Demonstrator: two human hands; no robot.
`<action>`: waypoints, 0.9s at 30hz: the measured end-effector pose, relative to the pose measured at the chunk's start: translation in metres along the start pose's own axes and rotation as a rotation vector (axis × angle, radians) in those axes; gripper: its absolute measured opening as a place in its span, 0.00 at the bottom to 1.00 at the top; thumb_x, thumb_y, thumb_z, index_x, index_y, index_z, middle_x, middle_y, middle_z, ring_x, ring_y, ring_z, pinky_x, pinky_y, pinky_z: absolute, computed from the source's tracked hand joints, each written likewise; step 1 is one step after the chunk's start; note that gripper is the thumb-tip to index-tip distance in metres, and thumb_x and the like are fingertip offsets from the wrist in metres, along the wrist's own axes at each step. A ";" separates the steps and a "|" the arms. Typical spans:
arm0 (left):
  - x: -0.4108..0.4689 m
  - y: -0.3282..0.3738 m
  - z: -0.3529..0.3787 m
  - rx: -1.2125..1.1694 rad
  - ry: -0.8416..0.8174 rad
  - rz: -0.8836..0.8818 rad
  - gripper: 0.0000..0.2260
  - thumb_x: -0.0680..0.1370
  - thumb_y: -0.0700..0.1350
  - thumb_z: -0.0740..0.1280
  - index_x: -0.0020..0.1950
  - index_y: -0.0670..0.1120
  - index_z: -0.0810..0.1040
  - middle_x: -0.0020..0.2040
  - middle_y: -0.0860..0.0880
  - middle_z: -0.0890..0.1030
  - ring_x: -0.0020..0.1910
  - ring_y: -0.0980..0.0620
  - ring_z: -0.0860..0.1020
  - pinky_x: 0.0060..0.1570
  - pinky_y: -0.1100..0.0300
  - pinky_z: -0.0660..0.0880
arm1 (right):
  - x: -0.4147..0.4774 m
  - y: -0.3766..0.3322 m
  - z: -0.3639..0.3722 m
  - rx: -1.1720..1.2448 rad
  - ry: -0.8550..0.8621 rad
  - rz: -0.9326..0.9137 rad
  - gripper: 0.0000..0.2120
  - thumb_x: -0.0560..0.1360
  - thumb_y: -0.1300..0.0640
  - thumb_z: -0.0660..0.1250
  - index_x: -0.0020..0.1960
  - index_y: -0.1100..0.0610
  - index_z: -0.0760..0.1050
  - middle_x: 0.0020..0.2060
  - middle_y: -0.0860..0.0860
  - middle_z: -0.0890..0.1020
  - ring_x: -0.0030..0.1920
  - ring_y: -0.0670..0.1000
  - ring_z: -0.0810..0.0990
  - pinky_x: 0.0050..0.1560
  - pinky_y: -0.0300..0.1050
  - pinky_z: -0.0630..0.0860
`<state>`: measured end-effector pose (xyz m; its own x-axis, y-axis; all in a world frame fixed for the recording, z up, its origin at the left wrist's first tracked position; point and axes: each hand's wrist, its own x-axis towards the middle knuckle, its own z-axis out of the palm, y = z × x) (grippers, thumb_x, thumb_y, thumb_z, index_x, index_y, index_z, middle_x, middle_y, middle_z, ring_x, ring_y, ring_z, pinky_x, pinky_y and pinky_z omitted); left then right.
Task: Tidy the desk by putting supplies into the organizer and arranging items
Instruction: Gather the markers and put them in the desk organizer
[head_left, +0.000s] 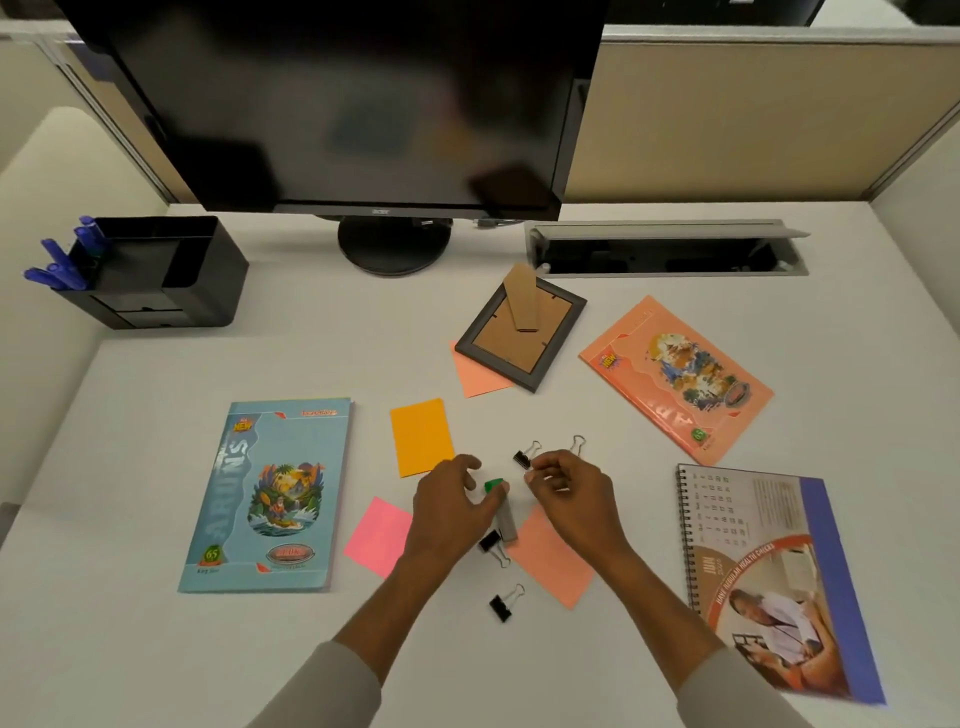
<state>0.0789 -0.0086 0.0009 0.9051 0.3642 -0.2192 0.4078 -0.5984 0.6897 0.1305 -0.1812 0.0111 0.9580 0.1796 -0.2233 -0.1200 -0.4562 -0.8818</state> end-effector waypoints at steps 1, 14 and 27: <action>-0.004 0.001 0.003 -0.007 0.002 -0.019 0.20 0.73 0.59 0.74 0.59 0.50 0.79 0.44 0.55 0.78 0.41 0.54 0.77 0.45 0.55 0.75 | -0.005 0.002 0.003 -0.006 -0.017 -0.004 0.05 0.74 0.57 0.74 0.50 0.53 0.81 0.42 0.45 0.85 0.42 0.43 0.82 0.44 0.38 0.80; -0.015 0.015 0.017 -0.123 0.014 -0.097 0.13 0.77 0.52 0.71 0.59 0.49 0.80 0.42 0.49 0.85 0.39 0.54 0.82 0.44 0.54 0.82 | -0.045 0.016 0.035 -0.217 0.015 -0.132 0.11 0.74 0.54 0.74 0.54 0.54 0.79 0.44 0.43 0.79 0.41 0.40 0.76 0.41 0.29 0.70; -0.007 0.010 0.008 -0.308 0.020 -0.197 0.07 0.79 0.48 0.70 0.56 0.51 0.81 0.45 0.50 0.85 0.38 0.56 0.83 0.46 0.59 0.82 | -0.030 0.004 0.039 -0.249 0.021 -0.120 0.11 0.70 0.60 0.73 0.52 0.54 0.78 0.43 0.46 0.80 0.43 0.44 0.78 0.43 0.44 0.78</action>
<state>0.0779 -0.0225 0.0035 0.8093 0.4667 -0.3568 0.5158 -0.2737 0.8118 0.0914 -0.1546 -0.0020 0.9670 0.2287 -0.1126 0.0601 -0.6337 -0.7712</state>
